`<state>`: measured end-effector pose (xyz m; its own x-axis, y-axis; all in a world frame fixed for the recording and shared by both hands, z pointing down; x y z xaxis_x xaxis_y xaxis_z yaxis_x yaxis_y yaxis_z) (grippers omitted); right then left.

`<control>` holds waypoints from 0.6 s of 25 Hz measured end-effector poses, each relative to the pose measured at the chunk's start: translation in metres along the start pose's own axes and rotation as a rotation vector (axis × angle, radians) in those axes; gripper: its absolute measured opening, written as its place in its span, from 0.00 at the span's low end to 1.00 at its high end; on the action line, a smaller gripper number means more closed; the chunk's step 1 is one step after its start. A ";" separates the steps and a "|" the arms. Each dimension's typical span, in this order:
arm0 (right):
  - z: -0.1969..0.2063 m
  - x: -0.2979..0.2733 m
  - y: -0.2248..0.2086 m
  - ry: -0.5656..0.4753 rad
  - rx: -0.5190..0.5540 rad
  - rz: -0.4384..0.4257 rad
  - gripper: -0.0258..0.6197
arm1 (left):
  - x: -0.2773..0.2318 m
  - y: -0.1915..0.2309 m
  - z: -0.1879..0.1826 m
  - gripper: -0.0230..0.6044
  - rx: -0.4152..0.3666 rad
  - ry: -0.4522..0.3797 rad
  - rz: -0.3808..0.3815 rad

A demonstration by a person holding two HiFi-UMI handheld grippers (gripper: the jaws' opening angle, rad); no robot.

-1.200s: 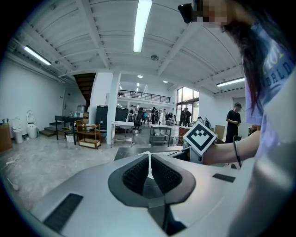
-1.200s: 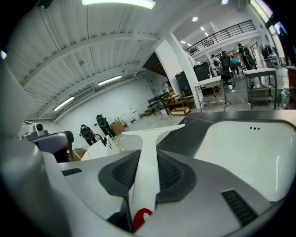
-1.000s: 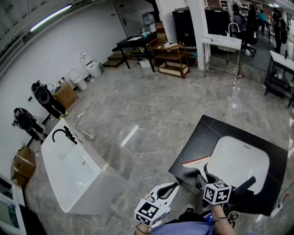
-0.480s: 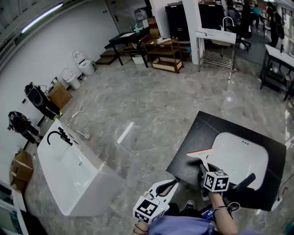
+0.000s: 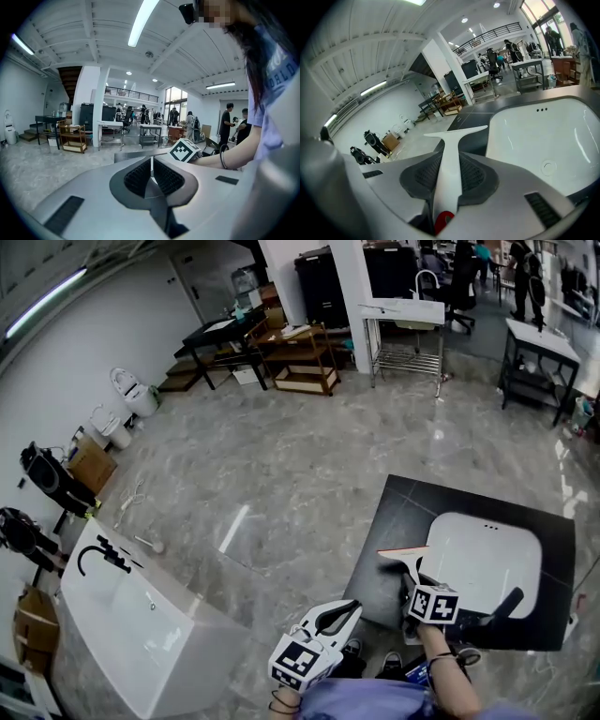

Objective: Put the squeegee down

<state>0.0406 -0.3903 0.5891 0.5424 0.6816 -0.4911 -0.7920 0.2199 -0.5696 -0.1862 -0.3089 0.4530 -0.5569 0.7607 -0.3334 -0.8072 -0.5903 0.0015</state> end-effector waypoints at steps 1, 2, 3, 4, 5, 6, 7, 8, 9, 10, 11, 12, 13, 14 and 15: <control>0.002 -0.005 -0.001 0.004 -0.009 0.016 0.20 | -0.001 0.006 -0.001 0.08 -0.001 0.000 0.005; 0.003 -0.009 -0.002 0.007 -0.019 0.033 0.20 | -0.001 0.012 -0.001 0.08 0.000 0.001 0.009; 0.005 -0.013 -0.004 0.011 -0.028 0.049 0.20 | -0.001 0.018 0.000 0.08 0.002 0.002 0.013; 0.006 -0.017 -0.006 0.015 -0.035 0.065 0.20 | -0.001 0.023 0.001 0.08 0.006 0.003 0.015; 0.007 -0.021 -0.007 0.021 -0.040 0.081 0.20 | -0.001 0.028 0.002 0.08 0.010 0.004 0.015; 0.009 -0.025 -0.009 0.028 -0.043 0.095 0.20 | 0.000 0.033 0.003 0.08 0.014 0.004 0.014; 0.011 -0.028 -0.010 0.036 -0.043 0.108 0.20 | -0.001 0.037 0.004 0.08 0.018 0.004 0.012; 0.012 -0.031 -0.012 0.044 -0.040 0.119 0.20 | -0.001 0.040 0.004 0.08 0.022 0.003 0.010; 0.014 -0.034 -0.013 0.051 -0.037 0.127 0.20 | -0.001 0.044 0.005 0.08 0.025 0.001 0.008; 0.014 -0.036 -0.014 0.057 -0.034 0.133 0.20 | -0.001 0.047 0.005 0.08 0.028 -0.001 0.006; 0.015 -0.038 -0.014 0.061 -0.032 0.137 0.20 | 0.000 0.050 0.005 0.08 0.031 -0.002 0.005; 0.015 -0.040 -0.014 0.064 -0.031 0.139 0.20 | 0.001 0.053 0.005 0.08 0.034 -0.003 0.004; 0.015 -0.042 -0.013 0.067 -0.030 0.142 0.20 | 0.001 0.056 0.005 0.08 0.036 -0.003 0.002; 0.015 -0.043 -0.014 0.073 -0.030 0.145 0.20 | 0.002 0.058 0.005 0.08 0.038 -0.001 0.001; 0.015 -0.045 -0.015 0.081 -0.030 0.147 0.20 | 0.001 0.060 0.006 0.08 0.039 0.002 -0.001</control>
<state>0.0237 -0.4142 0.6293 0.4432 0.6459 -0.6216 -0.8564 0.1001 -0.5066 -0.2368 -0.3416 0.4587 -0.5557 0.7608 -0.3353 -0.8149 -0.5784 0.0383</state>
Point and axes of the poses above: the fingertips, and each gripper's own axes: x backward along the fingers, y to its left, z out of its underside, the point moved 9 cm from there along x, backward along the fingers, and after that the axes turned 13 degrees about -z, right-handed, at the moved point
